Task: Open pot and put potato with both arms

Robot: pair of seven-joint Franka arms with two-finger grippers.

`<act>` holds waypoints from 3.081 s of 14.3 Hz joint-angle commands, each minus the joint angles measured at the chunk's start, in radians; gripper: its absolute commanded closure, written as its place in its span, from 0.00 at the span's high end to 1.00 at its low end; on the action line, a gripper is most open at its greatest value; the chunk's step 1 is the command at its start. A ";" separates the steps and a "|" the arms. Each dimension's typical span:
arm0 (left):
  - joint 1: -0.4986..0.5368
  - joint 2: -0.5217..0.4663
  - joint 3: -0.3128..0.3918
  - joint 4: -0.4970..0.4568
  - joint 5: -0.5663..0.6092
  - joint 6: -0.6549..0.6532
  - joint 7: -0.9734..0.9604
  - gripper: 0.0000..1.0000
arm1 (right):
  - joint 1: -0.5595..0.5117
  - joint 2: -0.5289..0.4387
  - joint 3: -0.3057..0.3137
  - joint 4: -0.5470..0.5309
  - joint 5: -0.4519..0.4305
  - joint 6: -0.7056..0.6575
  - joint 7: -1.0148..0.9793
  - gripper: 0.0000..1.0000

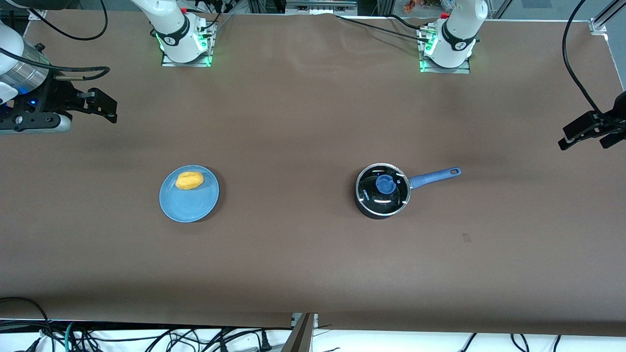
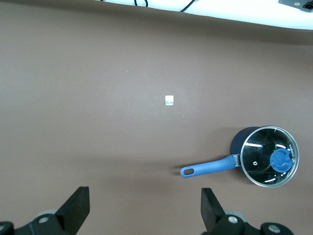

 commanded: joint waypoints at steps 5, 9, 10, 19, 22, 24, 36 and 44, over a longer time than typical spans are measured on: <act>-0.017 0.023 0.011 0.033 0.003 -0.016 -0.027 1.00 | -0.013 -0.009 0.015 -0.004 -0.008 -0.002 0.015 1.00; -0.029 0.026 0.008 0.026 0.004 -0.050 -0.113 1.00 | -0.013 -0.009 0.014 -0.004 -0.005 -0.005 0.006 1.00; -0.029 0.027 0.008 0.026 0.004 -0.050 -0.110 1.00 | -0.013 -0.009 0.014 -0.004 -0.005 -0.005 0.006 1.00; -0.038 0.043 0.007 0.033 0.006 -0.049 -0.113 1.00 | -0.013 -0.009 0.012 -0.006 -0.005 -0.015 0.002 1.00; -0.040 0.052 0.007 0.033 0.007 -0.049 -0.117 1.00 | -0.013 -0.009 0.012 -0.006 -0.005 -0.015 0.002 1.00; -0.040 0.053 0.004 0.033 0.007 -0.049 -0.125 1.00 | -0.013 -0.008 0.012 -0.006 -0.005 -0.015 0.002 1.00; -0.069 0.106 -0.153 0.034 0.118 -0.042 -0.499 1.00 | -0.015 -0.008 0.011 -0.006 -0.006 -0.015 0.002 1.00; -0.067 0.106 -0.236 0.033 0.116 -0.029 -0.626 1.00 | -0.015 -0.008 0.011 -0.006 -0.006 -0.013 0.001 1.00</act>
